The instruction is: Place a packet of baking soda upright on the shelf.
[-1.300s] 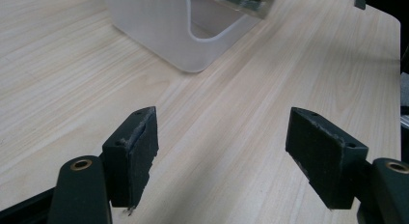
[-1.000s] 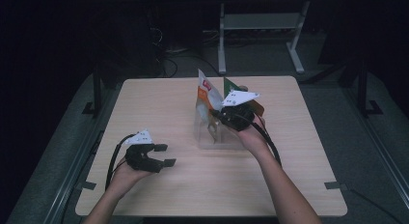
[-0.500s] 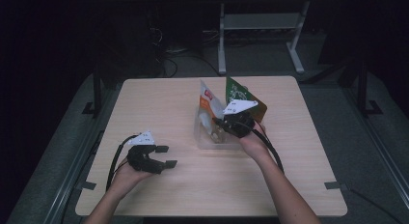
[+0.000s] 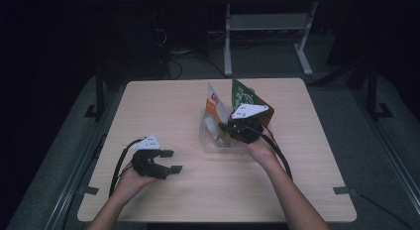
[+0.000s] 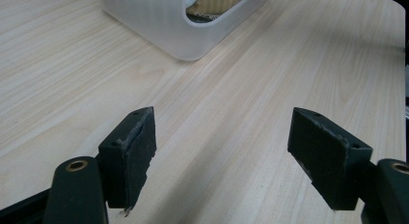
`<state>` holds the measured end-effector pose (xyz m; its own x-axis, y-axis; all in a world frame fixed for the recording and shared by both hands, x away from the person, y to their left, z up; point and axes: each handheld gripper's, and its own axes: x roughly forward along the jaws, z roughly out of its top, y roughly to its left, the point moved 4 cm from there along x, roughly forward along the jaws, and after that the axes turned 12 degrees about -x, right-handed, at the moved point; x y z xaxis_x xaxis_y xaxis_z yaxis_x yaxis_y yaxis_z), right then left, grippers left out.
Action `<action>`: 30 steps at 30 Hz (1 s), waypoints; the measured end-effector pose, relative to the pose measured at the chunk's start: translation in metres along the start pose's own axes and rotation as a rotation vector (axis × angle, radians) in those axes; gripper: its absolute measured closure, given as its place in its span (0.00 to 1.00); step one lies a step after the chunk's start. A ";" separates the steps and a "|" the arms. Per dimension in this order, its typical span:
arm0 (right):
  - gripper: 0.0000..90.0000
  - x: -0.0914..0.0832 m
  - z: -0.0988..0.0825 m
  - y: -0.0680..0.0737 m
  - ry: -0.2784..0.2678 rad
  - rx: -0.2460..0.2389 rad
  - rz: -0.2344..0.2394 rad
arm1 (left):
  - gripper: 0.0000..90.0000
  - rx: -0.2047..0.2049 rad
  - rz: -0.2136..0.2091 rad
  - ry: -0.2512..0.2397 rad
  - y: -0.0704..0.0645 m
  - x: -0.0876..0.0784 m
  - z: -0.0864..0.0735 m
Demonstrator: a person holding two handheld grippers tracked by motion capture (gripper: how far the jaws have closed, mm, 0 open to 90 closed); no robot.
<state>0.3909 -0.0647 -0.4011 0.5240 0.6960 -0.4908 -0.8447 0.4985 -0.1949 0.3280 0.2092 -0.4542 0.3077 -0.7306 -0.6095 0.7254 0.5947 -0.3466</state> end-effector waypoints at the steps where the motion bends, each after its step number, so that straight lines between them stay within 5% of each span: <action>1: 0.91 -0.001 0.000 0.000 -0.007 0.005 0.005 | 0.28 0.001 0.000 0.002 0.000 0.000 0.000; 17: 0.70 -0.024 -0.004 0.008 -0.008 0.020 0.015 | 0.27 0.001 -0.006 0.013 -0.003 0.003 -0.003; 30: 0.49 -0.042 -0.025 0.016 0.020 0.054 0.027 | 0.23 0.037 -0.005 0.049 -0.005 0.005 -0.006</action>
<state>0.3524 -0.0989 -0.4044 0.4984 0.6994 -0.5124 -0.8512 0.5070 -0.1358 0.3223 0.2047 -0.4592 0.2742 -0.7152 -0.6428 0.7490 0.5781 -0.3237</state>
